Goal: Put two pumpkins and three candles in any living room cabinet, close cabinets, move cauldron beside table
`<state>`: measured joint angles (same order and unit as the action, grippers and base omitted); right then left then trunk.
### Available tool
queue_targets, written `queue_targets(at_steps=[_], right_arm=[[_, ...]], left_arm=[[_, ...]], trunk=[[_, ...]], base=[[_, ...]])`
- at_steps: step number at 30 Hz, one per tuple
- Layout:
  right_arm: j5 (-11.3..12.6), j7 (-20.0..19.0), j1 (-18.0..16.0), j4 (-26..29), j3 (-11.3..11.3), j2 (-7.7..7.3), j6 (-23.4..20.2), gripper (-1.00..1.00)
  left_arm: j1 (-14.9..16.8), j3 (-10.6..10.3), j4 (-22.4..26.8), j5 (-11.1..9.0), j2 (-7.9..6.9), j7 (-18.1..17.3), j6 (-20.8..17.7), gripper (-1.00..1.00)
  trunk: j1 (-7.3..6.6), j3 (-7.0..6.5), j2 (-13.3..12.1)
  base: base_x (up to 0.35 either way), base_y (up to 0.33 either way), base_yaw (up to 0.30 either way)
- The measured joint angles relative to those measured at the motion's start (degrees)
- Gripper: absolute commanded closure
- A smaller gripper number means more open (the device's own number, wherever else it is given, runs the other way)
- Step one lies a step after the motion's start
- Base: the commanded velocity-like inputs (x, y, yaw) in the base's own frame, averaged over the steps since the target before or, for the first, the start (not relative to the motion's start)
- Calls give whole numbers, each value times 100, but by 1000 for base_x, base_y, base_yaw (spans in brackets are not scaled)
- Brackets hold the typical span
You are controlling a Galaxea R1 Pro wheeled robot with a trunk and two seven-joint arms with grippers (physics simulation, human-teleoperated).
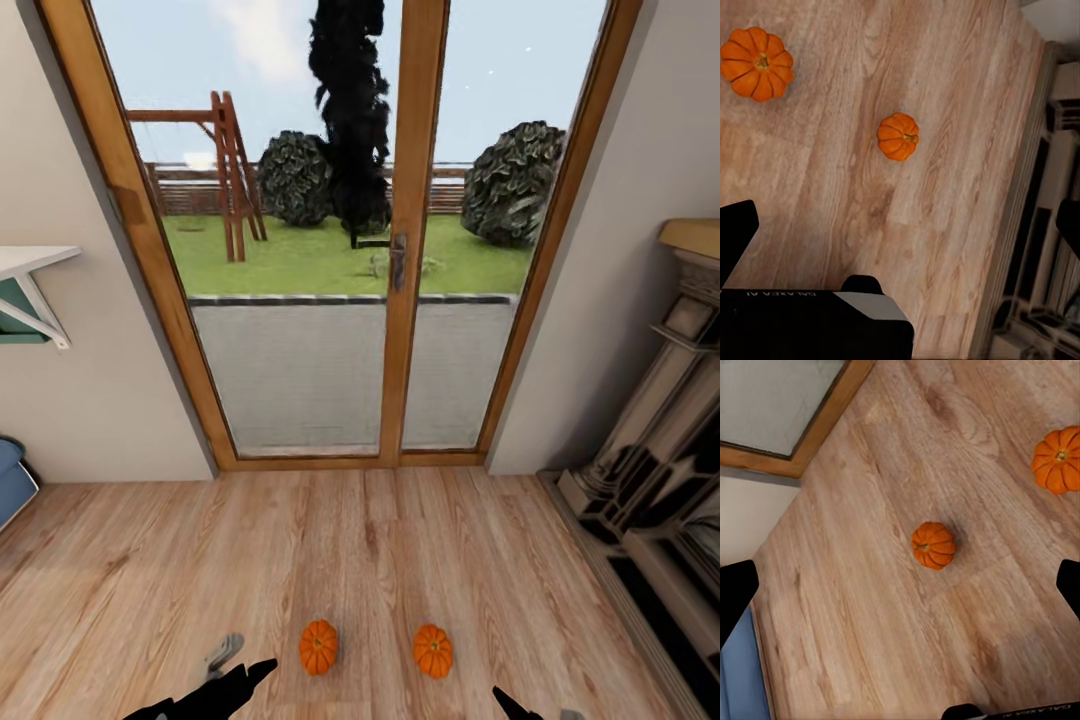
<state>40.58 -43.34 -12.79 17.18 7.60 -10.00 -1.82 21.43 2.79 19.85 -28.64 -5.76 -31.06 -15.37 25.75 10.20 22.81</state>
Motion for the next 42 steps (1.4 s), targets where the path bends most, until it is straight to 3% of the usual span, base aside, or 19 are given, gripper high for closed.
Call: queue_targets(at_steps=[24, 42], right_arm=[[46, 114, -1, -16, 9, 8, 197, -100], [37, 44, 0, 44, 13, 17, 243, -100]], left_arm=[[-1, 9, -62, -24, -39, -85, -2, -100], [-1, 9, -62, -51, -190, -244, -26, -100]], trunk=[[1, 0, 0], [396, 325, 723]], base=[[86, -51, 0], [0, 0, 0]])
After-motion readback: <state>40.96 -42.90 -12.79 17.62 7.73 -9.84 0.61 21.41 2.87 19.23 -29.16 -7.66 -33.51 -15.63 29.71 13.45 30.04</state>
